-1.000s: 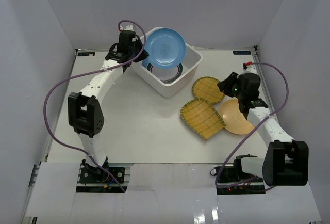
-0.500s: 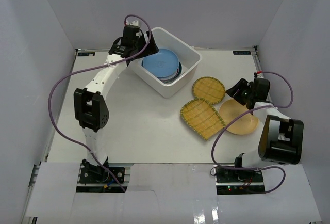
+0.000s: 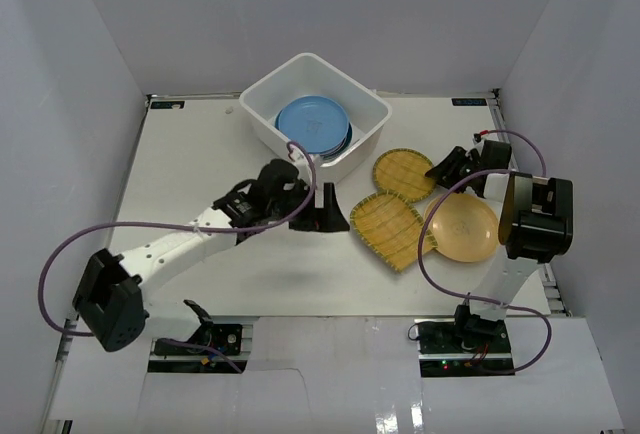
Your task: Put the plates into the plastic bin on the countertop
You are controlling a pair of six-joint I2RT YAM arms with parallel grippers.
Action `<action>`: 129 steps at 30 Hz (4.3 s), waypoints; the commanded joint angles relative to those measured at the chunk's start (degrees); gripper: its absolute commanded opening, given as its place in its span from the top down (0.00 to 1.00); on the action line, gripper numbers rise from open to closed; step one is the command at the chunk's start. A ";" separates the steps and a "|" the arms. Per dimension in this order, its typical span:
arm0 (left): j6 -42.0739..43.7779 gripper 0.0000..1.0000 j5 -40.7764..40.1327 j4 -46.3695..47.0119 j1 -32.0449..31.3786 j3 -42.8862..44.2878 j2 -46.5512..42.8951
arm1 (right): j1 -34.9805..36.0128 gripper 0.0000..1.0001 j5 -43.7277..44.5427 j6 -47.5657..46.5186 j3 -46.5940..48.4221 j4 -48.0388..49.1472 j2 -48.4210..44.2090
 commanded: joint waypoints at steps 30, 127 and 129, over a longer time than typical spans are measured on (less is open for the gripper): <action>-17.21 1.00 -10.73 30.00 -8.65 -10.59 19.17 | -0.09 0.92 5.18 7.37 -2.70 4.85 -29.67; 15.05 0.02 -25.40 -2.79 9.80 -17.90 -40.98 | 11.52 0.92 25.56 13.27 -2.73 -16.08 -57.96; 14.96 0.02 -27.50 -3.14 9.72 -17.99 -40.53 | 25.93 0.92 34.86 7.07 6.68 -14.06 -51.08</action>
